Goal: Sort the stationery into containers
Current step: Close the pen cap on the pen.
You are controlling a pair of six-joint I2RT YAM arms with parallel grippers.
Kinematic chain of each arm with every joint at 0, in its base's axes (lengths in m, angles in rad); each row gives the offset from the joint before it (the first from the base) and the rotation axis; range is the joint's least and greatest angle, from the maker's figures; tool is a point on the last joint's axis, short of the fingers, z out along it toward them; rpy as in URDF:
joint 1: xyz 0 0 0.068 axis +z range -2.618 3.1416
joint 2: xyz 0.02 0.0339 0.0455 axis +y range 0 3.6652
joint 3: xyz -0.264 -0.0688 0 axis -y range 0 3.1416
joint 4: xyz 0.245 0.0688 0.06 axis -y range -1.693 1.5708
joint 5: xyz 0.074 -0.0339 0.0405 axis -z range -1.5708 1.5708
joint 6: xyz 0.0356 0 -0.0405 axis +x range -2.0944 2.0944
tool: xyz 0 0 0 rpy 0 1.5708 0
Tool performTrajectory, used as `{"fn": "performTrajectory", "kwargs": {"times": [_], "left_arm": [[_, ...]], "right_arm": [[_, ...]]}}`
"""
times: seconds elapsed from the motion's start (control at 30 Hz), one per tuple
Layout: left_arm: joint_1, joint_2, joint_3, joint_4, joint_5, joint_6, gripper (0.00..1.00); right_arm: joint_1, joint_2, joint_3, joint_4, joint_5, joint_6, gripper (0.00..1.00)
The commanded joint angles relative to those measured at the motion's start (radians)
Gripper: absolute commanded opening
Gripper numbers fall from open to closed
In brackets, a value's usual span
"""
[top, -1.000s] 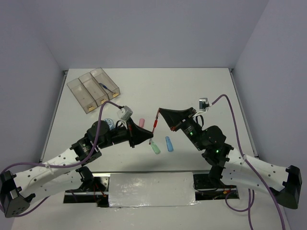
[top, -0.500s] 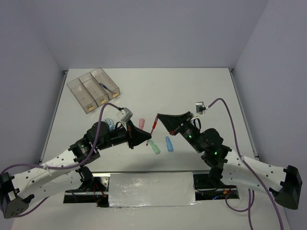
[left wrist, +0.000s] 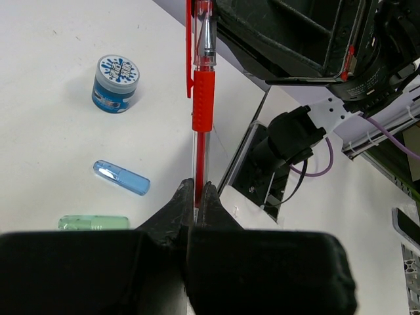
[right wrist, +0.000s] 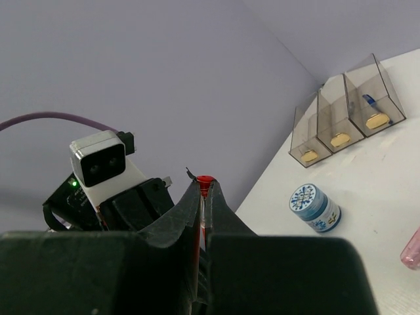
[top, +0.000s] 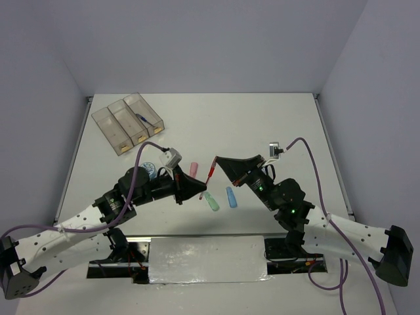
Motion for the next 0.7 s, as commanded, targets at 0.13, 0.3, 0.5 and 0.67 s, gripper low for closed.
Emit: {"fn": "performTrajectory", "kwargs": {"times": [0.13, 0.3, 0.5, 0.67], "left_arm": [[0.004, 0.011, 0.127, 0.194, -0.072, 0.060, 0.00], [0.004, 0.031, 0.151, 0.174, -0.074, 0.074, 0.00], [0.006, 0.034, 0.165, 0.157, -0.085, 0.088, 0.00], [0.007, 0.026, 0.176, 0.137, -0.097, 0.105, 0.00]], "right_arm": [[0.050, 0.030, -0.032, -0.046, -0.072, 0.013, 0.00], [0.070, 0.041, -0.039, -0.040, -0.061, -0.004, 0.00], [0.110, 0.054, -0.024, -0.054, -0.036, -0.029, 0.00], [0.119, 0.061, -0.030, -0.058, -0.030, -0.033, 0.00]]}}
